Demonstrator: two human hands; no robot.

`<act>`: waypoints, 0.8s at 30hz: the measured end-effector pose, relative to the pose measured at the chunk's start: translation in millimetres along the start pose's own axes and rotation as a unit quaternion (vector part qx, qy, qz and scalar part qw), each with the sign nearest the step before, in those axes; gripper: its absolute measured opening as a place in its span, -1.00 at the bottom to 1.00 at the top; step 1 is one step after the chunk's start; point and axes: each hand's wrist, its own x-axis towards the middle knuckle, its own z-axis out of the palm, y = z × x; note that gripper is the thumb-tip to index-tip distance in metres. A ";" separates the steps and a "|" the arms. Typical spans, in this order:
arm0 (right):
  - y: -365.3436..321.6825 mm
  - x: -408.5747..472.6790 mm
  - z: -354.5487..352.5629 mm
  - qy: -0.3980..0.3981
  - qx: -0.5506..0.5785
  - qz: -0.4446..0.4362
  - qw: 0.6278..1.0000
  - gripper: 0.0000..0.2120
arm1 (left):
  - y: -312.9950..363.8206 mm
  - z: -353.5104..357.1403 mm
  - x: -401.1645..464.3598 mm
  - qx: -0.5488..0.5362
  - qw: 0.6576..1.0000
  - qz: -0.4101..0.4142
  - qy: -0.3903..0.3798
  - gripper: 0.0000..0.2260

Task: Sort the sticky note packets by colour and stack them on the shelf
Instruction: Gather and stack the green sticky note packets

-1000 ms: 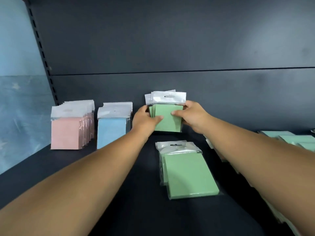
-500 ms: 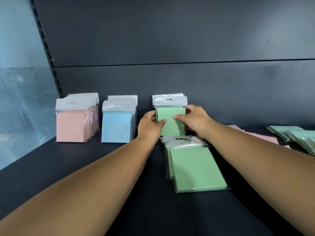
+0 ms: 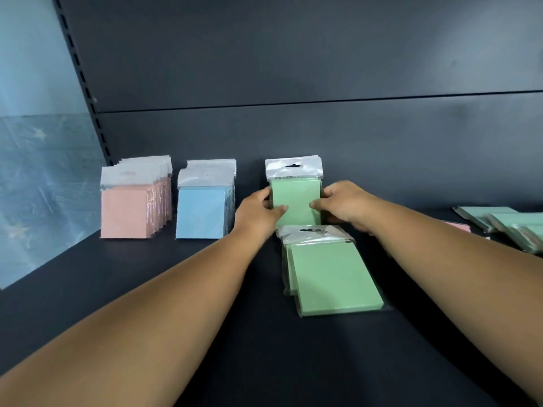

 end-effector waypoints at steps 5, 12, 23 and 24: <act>0.3 0.2 -4.0 -0.024 0.047 0.009 0.999 -0.89 | -2.8 -3.4 1.2 -0.041 0.999 -0.025 -0.003 -0.67; -1.0 0.4 -2.0 0.019 -0.055 0.004 0.998 -0.60 | -9.1 1.6 11.4 -0.074 0.997 -0.037 0.003 -0.75; -0.2 13.1 4.2 0.055 -0.044 -0.001 0.997 -0.63 | -10.8 5.4 22.3 -0.119 0.992 -0.024 0.013 -0.72; -0.4 14.1 4.4 0.054 -0.036 0.001 0.998 -0.65 | -11.7 5.6 23.2 -0.119 0.993 -0.024 0.012 -0.73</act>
